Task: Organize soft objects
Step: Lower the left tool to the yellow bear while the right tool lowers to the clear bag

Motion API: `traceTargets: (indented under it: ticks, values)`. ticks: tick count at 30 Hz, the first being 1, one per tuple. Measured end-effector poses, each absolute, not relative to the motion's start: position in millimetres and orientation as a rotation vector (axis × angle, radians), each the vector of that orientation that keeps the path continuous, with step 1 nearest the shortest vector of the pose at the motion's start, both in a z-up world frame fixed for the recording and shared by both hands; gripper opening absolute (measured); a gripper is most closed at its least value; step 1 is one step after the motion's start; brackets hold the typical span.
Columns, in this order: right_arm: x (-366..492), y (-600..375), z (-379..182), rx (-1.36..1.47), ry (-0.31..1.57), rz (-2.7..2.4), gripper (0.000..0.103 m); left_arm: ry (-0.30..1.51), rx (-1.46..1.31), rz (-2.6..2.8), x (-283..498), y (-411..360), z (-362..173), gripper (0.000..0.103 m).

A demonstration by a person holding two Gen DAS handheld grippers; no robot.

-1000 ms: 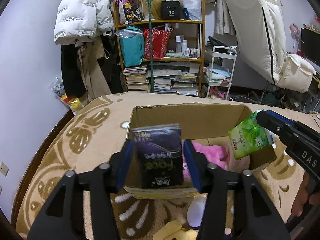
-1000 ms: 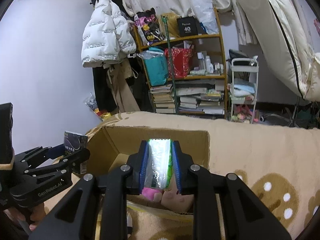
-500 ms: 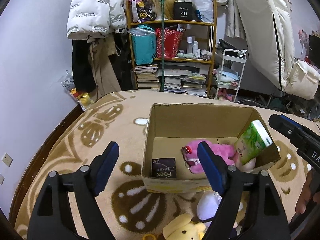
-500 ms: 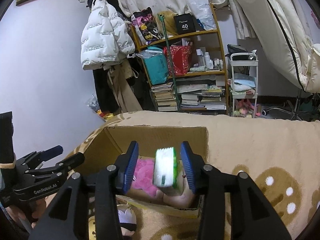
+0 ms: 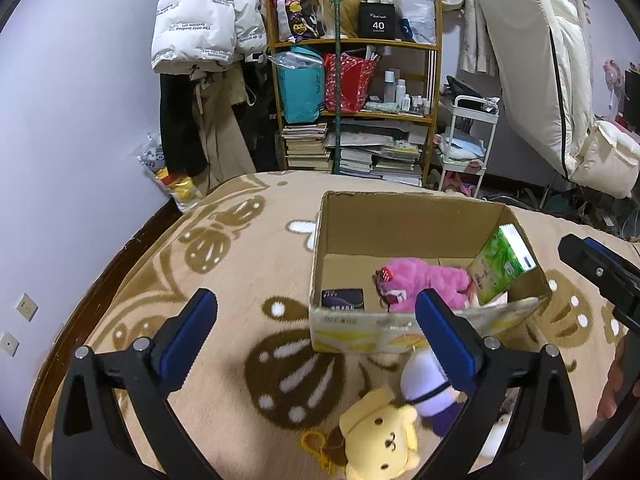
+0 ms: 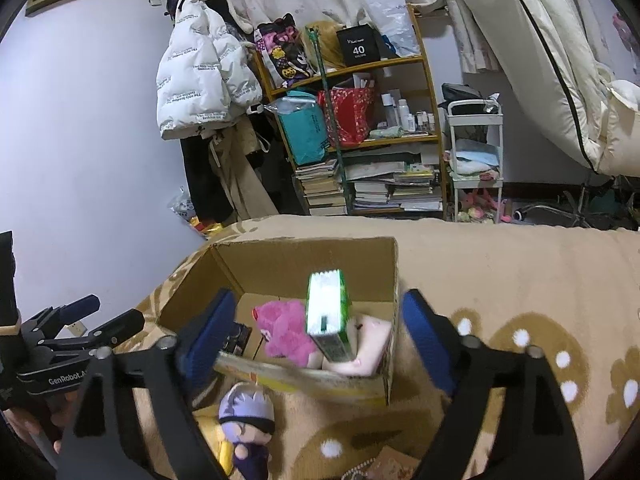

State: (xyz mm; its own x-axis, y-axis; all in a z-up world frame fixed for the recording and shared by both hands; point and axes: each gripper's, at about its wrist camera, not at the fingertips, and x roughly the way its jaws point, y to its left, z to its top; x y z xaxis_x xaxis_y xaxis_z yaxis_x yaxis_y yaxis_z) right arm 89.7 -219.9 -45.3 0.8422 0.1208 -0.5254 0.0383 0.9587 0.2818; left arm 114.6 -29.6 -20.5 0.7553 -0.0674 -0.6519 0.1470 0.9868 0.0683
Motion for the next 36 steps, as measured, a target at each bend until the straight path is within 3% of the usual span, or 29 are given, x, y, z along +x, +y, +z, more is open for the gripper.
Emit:
traceTargets:
  ticks: [5, 36]
  values:
    - [74, -216, -43, 0.271, 0.599, 0.037, 0.100, 0.713, 0.123, -0.114, 99, -27, -16, 0.099]
    - [39, -208, -65, 0.324, 0.803, -0.018, 0.100, 0.914, 0.183, -0.113, 64, -27, -44, 0.099]
